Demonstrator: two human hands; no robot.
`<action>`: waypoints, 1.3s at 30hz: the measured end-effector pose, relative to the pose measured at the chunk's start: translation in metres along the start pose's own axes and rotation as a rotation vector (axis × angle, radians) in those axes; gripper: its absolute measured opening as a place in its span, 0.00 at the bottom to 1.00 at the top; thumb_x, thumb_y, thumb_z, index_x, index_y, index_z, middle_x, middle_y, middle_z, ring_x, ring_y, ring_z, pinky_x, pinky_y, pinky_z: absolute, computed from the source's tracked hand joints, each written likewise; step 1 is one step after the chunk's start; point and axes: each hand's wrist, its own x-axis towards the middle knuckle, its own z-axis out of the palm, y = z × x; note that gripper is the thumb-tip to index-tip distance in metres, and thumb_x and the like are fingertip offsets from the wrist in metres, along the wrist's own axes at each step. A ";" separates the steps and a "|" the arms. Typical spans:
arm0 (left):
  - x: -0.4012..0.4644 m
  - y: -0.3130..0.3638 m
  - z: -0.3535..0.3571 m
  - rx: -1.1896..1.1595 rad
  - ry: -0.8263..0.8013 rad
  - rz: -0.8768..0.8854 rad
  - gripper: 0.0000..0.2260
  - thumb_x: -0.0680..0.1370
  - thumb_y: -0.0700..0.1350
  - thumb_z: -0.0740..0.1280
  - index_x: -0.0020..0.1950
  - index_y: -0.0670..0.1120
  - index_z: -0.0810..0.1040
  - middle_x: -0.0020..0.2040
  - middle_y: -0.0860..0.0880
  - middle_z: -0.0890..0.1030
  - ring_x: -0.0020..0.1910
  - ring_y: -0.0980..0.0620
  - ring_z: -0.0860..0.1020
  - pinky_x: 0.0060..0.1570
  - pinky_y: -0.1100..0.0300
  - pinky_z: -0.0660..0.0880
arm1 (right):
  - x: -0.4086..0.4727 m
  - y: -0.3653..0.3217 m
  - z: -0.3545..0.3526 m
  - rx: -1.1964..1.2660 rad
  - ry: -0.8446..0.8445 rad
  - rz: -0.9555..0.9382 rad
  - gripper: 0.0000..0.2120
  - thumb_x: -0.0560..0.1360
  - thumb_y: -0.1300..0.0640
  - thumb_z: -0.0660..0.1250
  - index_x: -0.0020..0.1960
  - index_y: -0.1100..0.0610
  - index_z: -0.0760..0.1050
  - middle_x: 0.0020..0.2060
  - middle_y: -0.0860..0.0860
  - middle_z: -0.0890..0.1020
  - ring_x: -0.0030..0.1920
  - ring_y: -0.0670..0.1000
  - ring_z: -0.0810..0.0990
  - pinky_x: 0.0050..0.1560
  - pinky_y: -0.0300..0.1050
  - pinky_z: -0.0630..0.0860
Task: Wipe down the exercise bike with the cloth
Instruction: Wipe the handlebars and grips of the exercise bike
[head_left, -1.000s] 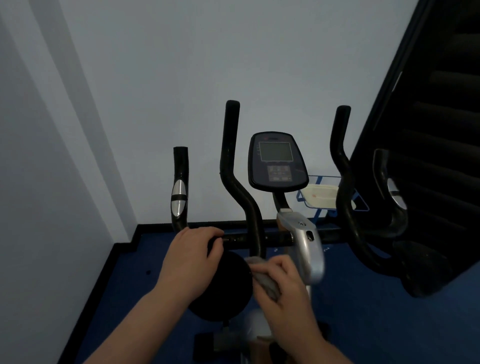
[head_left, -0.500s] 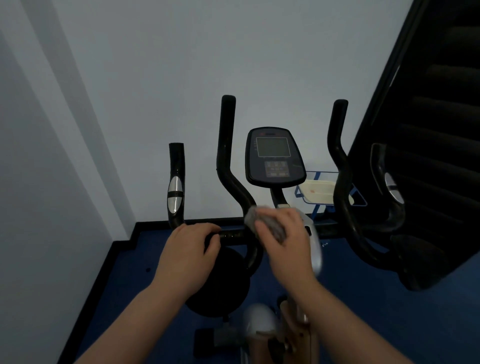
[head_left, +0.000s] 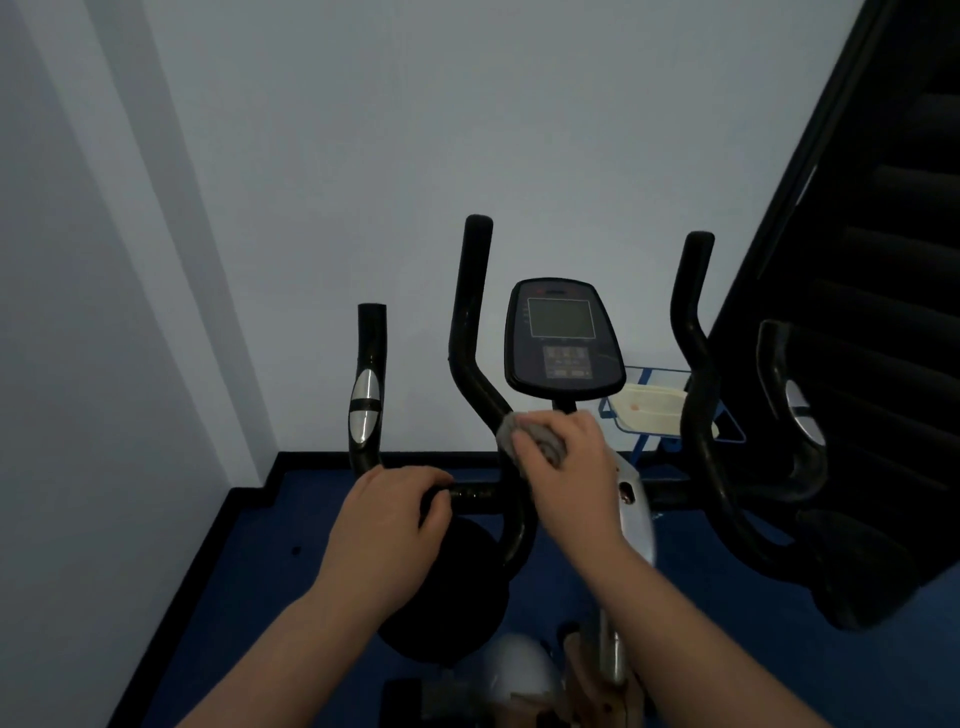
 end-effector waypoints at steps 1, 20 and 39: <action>0.000 0.000 0.000 -0.007 -0.001 -0.003 0.12 0.80 0.48 0.62 0.60 0.54 0.79 0.52 0.59 0.80 0.55 0.56 0.73 0.60 0.56 0.71 | 0.000 0.002 0.000 -0.015 -0.022 0.016 0.06 0.75 0.55 0.70 0.48 0.44 0.79 0.45 0.45 0.73 0.44 0.41 0.75 0.43 0.27 0.70; -0.001 0.000 0.000 -0.013 0.030 0.035 0.10 0.79 0.47 0.63 0.58 0.54 0.80 0.49 0.61 0.78 0.52 0.56 0.74 0.57 0.59 0.68 | -0.103 0.026 0.004 0.036 0.090 -0.015 0.17 0.71 0.58 0.75 0.53 0.40 0.78 0.47 0.39 0.74 0.48 0.41 0.78 0.46 0.29 0.73; 0.001 0.001 -0.001 -0.034 0.010 0.063 0.09 0.79 0.46 0.64 0.56 0.53 0.81 0.45 0.63 0.77 0.51 0.56 0.76 0.57 0.51 0.74 | -0.013 -0.007 -0.004 0.121 0.047 0.032 0.08 0.75 0.53 0.70 0.50 0.41 0.77 0.49 0.42 0.72 0.49 0.36 0.74 0.47 0.23 0.68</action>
